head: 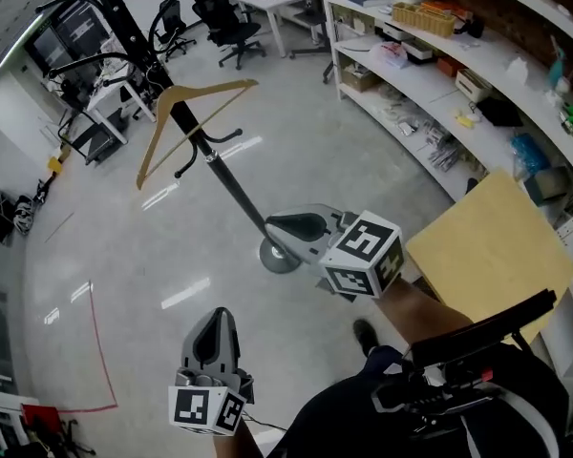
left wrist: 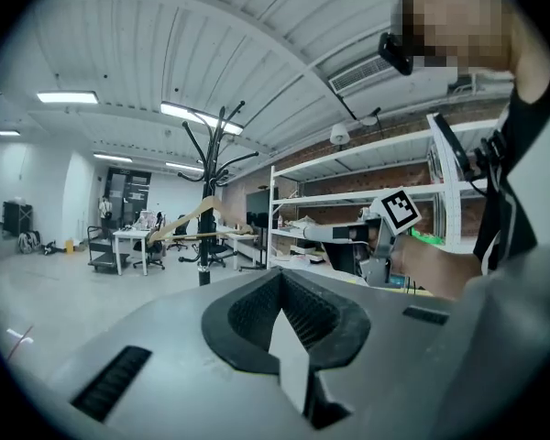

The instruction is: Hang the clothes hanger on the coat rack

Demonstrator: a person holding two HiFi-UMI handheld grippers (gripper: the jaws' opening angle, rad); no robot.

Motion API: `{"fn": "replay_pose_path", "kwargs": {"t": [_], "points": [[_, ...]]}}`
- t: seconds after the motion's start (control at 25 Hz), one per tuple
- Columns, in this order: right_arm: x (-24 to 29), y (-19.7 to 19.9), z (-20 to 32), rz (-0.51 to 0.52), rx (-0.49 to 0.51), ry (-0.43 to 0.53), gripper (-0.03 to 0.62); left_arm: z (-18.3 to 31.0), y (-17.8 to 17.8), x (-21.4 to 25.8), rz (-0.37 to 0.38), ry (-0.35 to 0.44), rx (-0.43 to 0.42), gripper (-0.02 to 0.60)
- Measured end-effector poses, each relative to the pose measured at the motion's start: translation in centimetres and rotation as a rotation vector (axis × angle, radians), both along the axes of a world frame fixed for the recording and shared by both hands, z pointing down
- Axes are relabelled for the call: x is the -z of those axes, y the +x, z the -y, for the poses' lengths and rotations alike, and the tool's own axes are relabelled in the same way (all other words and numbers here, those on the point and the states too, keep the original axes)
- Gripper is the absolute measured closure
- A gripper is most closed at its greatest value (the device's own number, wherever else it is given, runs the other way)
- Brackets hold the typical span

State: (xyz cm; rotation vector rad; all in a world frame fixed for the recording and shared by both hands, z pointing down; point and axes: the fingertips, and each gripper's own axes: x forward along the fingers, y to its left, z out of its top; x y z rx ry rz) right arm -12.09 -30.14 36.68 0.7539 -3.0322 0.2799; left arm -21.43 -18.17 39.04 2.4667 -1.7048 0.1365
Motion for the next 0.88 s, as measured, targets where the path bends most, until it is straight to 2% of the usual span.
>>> {"fn": "replay_pose_path", "kwargs": {"t": [0.24, 0.48, 0.64, 0.76, 0.88], "points": [[-0.5, -0.1, -8.7, 0.008, -0.046, -0.007, 0.588, -8.8, -1.0, -0.1, 0.011, 0.022, -0.014, 0.581], [0.9, 2.4, -15.1, -0.005, -0.07, -0.002, 0.588, -14.8, -0.5, -0.2, -0.082, 0.005, 0.05, 0.581], [1.9, 5.8, -19.4, -0.001, -0.058, 0.019, 0.588, -19.0, 3.6, 1.1, -0.177, 0.02, 0.046, 0.581], [1.4, 9.6, -22.3, 0.006, -0.053, 0.003, 0.588, -21.7, 7.1, 0.4, -0.178, 0.004, 0.098, 0.581], [1.0, 13.2, -25.0, 0.014, -0.043, -0.005, 0.588, -23.9, 9.9, 0.1, -0.148, 0.004, 0.156, 0.581]]}}
